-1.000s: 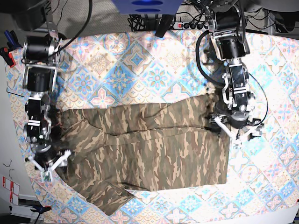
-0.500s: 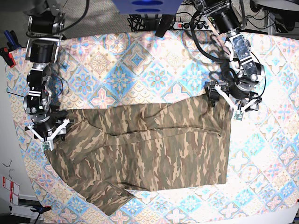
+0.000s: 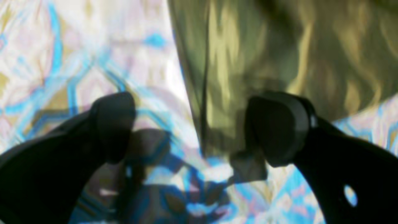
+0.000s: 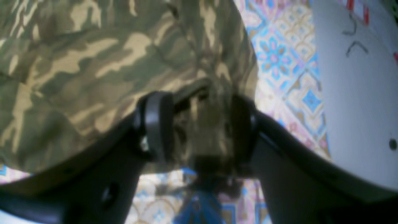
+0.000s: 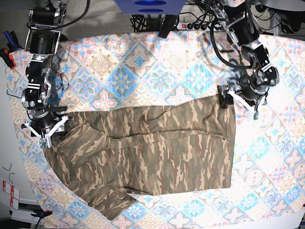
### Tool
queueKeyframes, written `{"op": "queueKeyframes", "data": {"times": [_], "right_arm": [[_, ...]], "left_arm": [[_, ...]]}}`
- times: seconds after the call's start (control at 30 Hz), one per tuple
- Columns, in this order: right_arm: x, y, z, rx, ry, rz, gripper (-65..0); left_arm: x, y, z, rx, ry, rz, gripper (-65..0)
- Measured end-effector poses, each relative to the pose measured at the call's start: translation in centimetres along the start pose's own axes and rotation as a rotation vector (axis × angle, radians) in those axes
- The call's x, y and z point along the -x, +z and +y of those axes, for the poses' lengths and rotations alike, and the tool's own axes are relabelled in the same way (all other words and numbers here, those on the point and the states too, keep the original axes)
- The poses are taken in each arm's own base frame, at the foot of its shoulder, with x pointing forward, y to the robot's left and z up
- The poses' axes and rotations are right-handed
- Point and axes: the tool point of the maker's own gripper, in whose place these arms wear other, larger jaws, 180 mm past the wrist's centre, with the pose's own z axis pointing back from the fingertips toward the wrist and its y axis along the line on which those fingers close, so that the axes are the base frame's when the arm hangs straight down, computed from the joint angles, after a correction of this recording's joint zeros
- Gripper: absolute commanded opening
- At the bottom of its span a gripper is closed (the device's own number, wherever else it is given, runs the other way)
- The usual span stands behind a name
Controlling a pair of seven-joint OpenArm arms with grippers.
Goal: Fold the T-shirt properly
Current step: 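Grasp the folded edge with both grippers and lift it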
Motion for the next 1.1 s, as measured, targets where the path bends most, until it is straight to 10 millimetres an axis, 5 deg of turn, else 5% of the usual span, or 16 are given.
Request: {"op": "queueKeyframes", "data": {"times": [0.2,0.33,0.47,0.57,0.67,0.83,1.1], "right_arm": [[1.7,0.1,0.0,0.000,0.000,0.089,-35.7],[1.7,0.1,-0.1,0.003,-0.019,0.100,-35.7],[2.8,0.4,-3.4,0.095,-0.159,0.172,-34.7],[1.8,-0.3,-4.6,0.055,-0.214,0.166,-27.6],[1.8,-0.7,-4.1,-0.044,-0.236,0.177,-21.7],[4.5,-1.2,-3.5,-0.095,-0.288,0.258,-21.2],[6.6,-4.0,0.0,-0.181,-0.433,0.221,-21.2]], "left_arm": [[-0.7,-0.7,-1.3,0.039,-0.004,-0.010,-2.4],[-1.6,-1.9,-4.1,0.105,-0.056,-0.001,-2.4],[-2.0,-2.8,-4.4,0.131,-0.024,-0.003,-2.4],[-2.5,-3.3,-4.2,0.142,-0.009,-0.006,-3.4],[-2.6,-3.2,-4.0,0.141,-0.012,-0.015,-8.6],[-2.4,-3.1,-3.6,0.132,-0.015,-0.003,-16.4],[-2.4,-3.1,-3.5,0.130,-0.017,-0.002,-17.0]]}}
